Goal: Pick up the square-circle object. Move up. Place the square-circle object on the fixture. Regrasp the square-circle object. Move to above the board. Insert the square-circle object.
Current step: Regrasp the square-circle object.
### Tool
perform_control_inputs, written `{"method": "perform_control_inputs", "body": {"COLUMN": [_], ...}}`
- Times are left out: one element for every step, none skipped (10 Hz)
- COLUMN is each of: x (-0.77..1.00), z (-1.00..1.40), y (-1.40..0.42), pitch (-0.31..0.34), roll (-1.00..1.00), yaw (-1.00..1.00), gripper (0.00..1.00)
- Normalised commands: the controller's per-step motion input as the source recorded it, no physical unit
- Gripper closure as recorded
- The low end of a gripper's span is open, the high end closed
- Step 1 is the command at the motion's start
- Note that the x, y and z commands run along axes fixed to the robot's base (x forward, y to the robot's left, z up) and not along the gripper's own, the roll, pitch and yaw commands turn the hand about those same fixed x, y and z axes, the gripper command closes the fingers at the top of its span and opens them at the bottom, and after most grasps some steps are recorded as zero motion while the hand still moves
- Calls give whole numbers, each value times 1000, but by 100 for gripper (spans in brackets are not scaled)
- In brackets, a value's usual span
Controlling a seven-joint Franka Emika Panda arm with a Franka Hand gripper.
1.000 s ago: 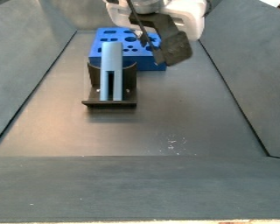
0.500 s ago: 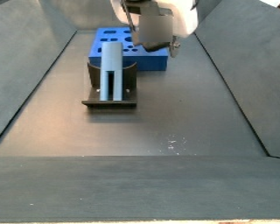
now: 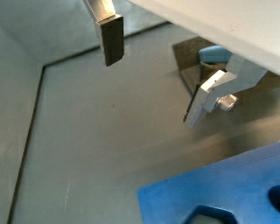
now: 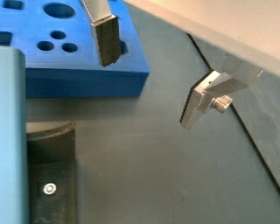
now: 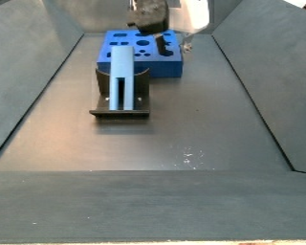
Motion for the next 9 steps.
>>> {"method": "perform_control_inputs", "body": {"x": [-49,-44,-43,-49,-44,-50,-48,-54,-51], "z": [3,-4,-6,-5,-7,-12,-7,-3,2], "y": [-16,-12,-11,-16,-12,-8,-4,-6,-4], "pitch": [-426,-432,-434,-432,-432,-430,-425,-407,-385], "roll": [1000,1000,1000,1000,1000,1000,1000,1000,1000], "yaw": [-753,-734,-725,-707,-699,-684,-677,-664,-658], "gripper": [0,0,0,0,0,0,0,0,0]}}
